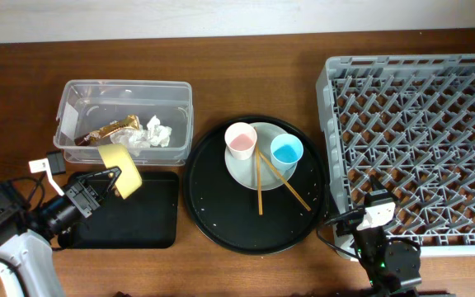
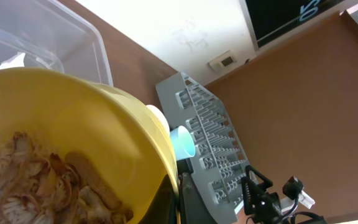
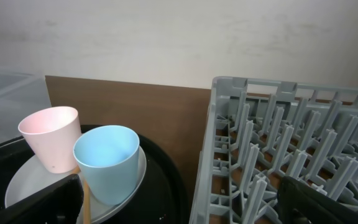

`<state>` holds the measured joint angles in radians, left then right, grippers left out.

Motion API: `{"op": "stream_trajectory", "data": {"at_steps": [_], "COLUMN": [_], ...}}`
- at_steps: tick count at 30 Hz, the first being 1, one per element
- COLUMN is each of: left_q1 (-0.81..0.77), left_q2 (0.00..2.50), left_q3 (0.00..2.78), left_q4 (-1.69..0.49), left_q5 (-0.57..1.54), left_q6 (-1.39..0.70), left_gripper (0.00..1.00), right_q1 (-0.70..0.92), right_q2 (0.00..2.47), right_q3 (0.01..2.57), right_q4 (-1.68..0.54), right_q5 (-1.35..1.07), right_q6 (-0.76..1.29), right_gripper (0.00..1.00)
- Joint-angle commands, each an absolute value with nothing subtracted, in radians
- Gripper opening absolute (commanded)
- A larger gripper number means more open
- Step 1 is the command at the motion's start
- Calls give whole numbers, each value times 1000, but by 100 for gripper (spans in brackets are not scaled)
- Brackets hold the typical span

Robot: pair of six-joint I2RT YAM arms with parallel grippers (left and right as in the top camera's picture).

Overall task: Sort waste into correct bins and load items into the dishwasher rack
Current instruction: 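Lift the yellow bowl over the black tray and tip out the scraps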

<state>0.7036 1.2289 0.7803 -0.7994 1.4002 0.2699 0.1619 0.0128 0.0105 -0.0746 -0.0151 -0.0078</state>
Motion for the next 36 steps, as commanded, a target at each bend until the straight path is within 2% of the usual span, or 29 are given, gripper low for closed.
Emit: {"op": "stream_trajectory", "data": {"at_steps": [1,4,6,7,9,14,22,27,33,36], "left_q1": [710,710,711,711,711,711,710,710,709,709], "left_q2": [1245,1246,1256,1264,1292,1356,1402,1402,1402,1402], "left_q3": [773,773,773,772,772,772,767,766,766,766], "left_q4": [-797,-799,-803,-815,-827,-805,-858,-921,-1026,-968], "left_q5": [1380,1385,1230,1226,1314,1335,1528,1450,1528,1523], "left_q6": [294,294,274,277,323,332,358,403,422,420], "left_gripper": [0,0,0,0,0,0,0,0,0,0], "right_q1": [156,156,156,156,156,156,156,156,156,156], "right_q2": [6,6,6,6,6,6,6,6,6,6], "right_q3": [6,6,6,6,6,6,6,6,6,6], "right_q4": [-80,-80,-80,-80,-80,-80,-80,-80,-80,-80], "right_q5": [-7,-7,-7,-7,-7,-7,-7,-7,-7,-7], "right_q6": [-10,-10,-10,-10,-10,-10,-10,-10,-10,-10], "right_gripper": [98,98,98,98,98,98,98,98,98,98]}}
